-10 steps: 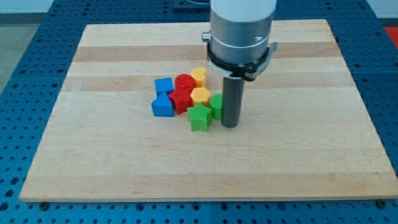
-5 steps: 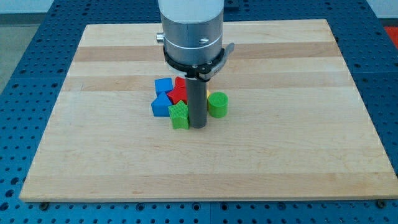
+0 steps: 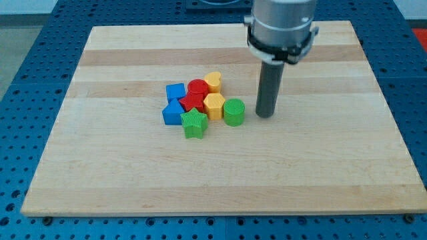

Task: Move the green circle to the bottom of the yellow hexagon

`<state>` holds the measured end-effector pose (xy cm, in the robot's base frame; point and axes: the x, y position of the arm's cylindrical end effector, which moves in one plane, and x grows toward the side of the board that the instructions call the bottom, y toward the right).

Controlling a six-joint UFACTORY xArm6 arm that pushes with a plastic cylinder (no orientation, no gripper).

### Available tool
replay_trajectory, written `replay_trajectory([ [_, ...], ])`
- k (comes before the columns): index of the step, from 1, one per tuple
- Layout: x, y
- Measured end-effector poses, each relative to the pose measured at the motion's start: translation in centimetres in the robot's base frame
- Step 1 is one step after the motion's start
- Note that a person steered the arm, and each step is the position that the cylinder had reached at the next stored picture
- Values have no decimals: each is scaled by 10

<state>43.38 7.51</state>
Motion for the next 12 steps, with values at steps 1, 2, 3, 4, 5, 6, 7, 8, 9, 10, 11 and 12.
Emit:
replay_trajectory([
  [1, -11, 2],
  [2, -28, 0],
  [3, -28, -1],
  [4, -28, -3],
  [5, -20, -12],
  [6, -8, -33],
  [7, 2, -51],
  [8, 7, -62],
  [9, 7, -62],
  [10, 7, -34],
  [11, 20, -22],
  [12, 28, -22],
])
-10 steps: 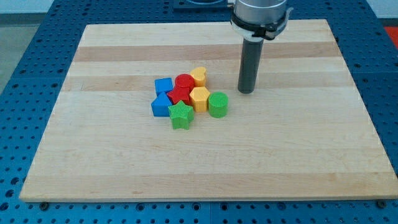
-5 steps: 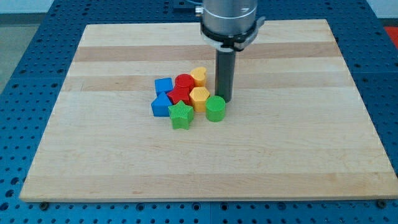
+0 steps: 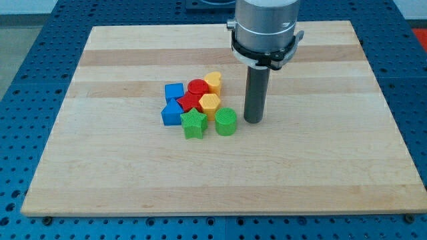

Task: Move the green circle to the bottom of the yellow hexagon

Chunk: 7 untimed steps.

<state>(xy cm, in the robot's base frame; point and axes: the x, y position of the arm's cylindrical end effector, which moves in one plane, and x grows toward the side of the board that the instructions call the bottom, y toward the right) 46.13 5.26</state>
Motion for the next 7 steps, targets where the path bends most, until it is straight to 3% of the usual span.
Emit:
replay_trajectory([
  [7, 31, -12],
])
